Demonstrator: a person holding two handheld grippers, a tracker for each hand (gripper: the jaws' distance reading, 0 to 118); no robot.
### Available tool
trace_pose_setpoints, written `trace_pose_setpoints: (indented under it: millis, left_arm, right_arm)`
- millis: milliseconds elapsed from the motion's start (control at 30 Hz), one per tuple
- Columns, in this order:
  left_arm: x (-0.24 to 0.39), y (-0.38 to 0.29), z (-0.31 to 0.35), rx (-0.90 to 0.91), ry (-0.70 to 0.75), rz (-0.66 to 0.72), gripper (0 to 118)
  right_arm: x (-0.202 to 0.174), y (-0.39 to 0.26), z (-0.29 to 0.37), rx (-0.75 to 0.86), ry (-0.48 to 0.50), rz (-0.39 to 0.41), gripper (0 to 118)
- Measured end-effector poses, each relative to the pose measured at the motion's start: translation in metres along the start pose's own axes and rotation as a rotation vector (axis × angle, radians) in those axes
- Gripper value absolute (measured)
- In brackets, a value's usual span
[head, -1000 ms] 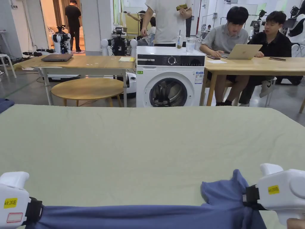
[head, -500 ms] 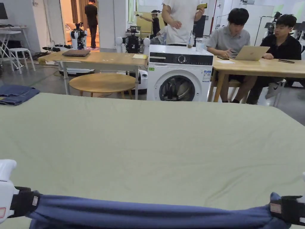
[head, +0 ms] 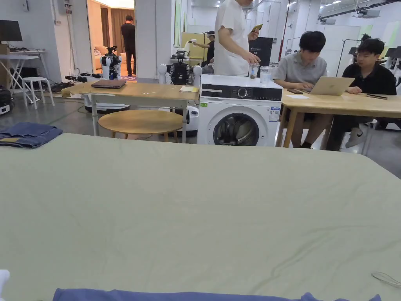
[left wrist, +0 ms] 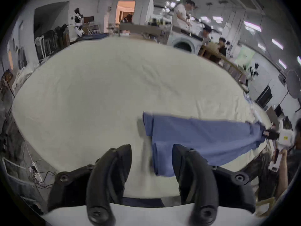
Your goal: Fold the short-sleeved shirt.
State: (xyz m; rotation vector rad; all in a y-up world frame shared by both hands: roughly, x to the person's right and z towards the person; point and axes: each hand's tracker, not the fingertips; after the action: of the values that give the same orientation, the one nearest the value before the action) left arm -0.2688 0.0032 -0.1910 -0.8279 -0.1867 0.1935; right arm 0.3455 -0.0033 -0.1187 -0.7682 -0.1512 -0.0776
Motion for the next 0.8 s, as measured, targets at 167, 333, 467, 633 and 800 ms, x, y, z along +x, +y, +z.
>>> trace_pose_setpoints:
  millis: [167,333,467,633,800]
  left_arm:
    - [0.024,0.047,0.050,0.315,-0.018,-0.019,69]
    - [0.057,0.077,0.066,0.464,-0.020,-0.097,82]
    - [0.063,0.078,0.053,0.464,-0.070,-0.140,82]
    - [0.076,0.043,0.052,0.612,-0.024,-0.330,22]
    - [0.089,0.023,0.056,0.653,0.014,-0.355,0]
  right_arm:
    - [-0.013,0.043,0.046,0.286,0.047,-0.047,90]
    - [-0.043,0.070,0.072,0.522,0.084,-0.092,93]
    - [-0.067,0.073,0.070,0.552,0.136,-0.092,99]
    - [-0.087,0.057,0.061,0.602,0.207,-0.040,66]
    - [-0.103,0.051,0.055,0.602,0.214,-0.019,0]
